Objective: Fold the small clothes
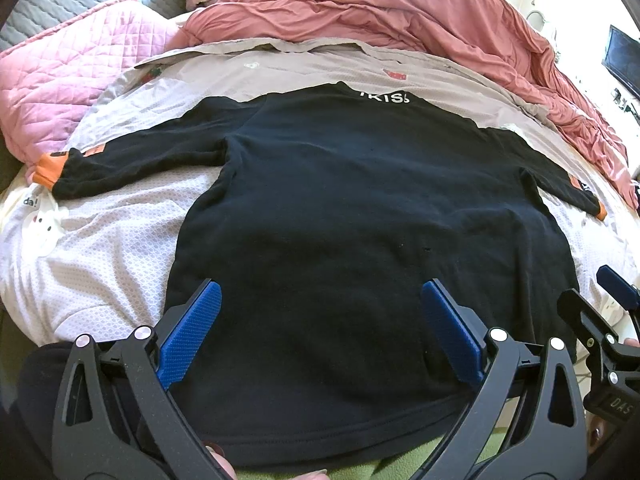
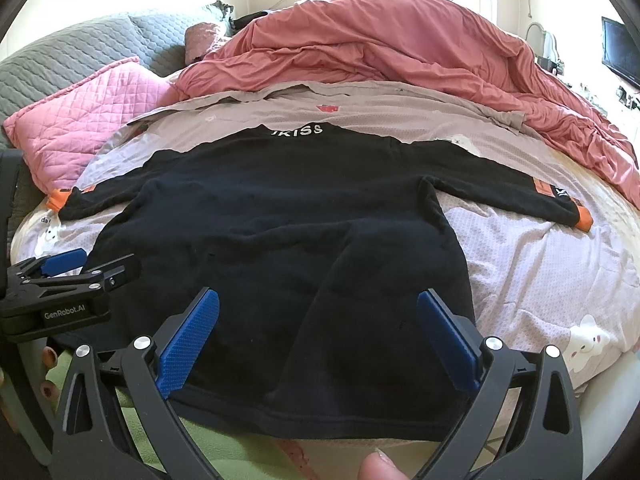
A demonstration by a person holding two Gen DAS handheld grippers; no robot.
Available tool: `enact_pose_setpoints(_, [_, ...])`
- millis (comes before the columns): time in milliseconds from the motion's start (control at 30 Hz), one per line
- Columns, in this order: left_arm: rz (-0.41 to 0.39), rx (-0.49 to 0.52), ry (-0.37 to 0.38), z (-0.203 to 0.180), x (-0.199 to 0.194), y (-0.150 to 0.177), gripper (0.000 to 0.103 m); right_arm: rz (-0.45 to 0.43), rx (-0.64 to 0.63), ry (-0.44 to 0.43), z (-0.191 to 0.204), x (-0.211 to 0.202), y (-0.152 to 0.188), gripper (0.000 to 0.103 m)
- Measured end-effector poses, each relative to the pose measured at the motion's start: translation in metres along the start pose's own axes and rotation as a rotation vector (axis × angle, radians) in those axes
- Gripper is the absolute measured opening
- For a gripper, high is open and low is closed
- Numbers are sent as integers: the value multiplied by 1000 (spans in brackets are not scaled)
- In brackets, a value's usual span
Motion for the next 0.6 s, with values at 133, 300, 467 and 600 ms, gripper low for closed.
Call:
enact_pose_setpoints(133, [1,1,0,0,0,0,94,2,-2,-1,0,0,0,99])
enact_pose_setpoints(300, [-1,0,-1,0,0,0,94,5,3,-2,1,1,1,99])
enact_pose_setpoints(467, [-2,1,1,0,0,0,94,5,5,-1,0,1,1,99])
enact_pose_setpoints(600, [-3,3,-2,0,0,1,94,5,5,-2,0,1,1,99])
Point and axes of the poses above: each gripper's, at about its wrist camera, not at the fingertips, and x roughly the way its jaws point, z to its left, y to its underside, the point moved 10 cm from there along x, roughly the way its jaws point, and after that the axes turned 15 degrees about -y, right-handed, at the moved point
